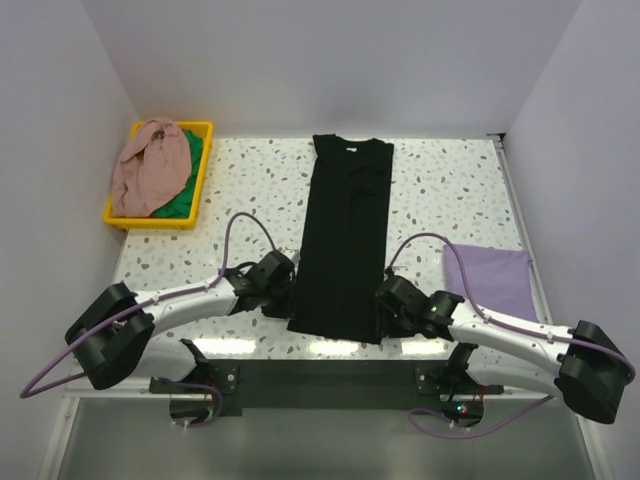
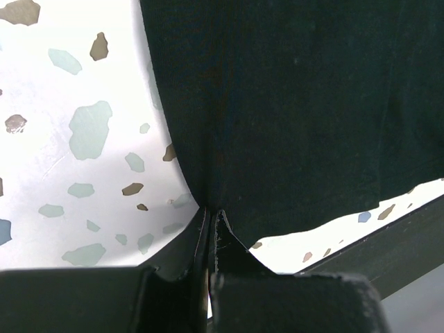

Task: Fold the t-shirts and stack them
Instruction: Fold the tshirt

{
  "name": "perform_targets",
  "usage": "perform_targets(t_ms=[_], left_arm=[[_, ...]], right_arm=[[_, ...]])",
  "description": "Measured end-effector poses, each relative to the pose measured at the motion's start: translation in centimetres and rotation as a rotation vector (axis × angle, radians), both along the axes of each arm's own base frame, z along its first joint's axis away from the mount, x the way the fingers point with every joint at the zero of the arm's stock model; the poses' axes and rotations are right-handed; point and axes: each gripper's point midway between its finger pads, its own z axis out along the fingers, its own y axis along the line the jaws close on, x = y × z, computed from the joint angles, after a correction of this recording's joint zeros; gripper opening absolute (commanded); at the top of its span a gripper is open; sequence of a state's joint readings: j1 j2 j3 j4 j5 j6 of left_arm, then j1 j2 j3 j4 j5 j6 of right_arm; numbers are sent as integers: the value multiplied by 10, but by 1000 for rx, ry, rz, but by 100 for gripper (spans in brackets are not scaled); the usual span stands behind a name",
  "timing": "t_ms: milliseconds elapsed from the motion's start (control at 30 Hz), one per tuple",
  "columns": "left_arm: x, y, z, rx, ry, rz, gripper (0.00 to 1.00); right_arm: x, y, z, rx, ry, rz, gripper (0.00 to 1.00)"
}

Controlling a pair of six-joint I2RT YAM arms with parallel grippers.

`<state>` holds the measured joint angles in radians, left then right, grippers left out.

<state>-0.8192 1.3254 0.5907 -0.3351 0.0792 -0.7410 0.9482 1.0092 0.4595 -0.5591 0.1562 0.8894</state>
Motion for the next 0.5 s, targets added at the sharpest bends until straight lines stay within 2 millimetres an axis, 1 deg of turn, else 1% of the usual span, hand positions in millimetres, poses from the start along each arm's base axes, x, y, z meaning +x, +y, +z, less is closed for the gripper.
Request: perform_targets(t_ms=[100,200,267,300,400,433,500], left_arm=[[0,0,-1,1,2,-1,0],[0,-1,-2,1,5,-2,0],[-1,0,-3,-1,6,-3,0],[-2,0,-4,-1,8,-3,0],[-3,0,-5,-2,14,-6,0],[-4,0,-5,-4,15,-7,0],[-4,0,-5,-7,19,-9,0]], right_arm=[[3,5,2,6,-6,3,46],[3,11,-2,8,-1,10,40],[2,15,-4,17,6,15,33],[2,18,-4,27,7,16,24],[1,19,-6,32,10,11,11],[1,19,-6,34,11,8,5],[1,18,-5,36,10,4,1]])
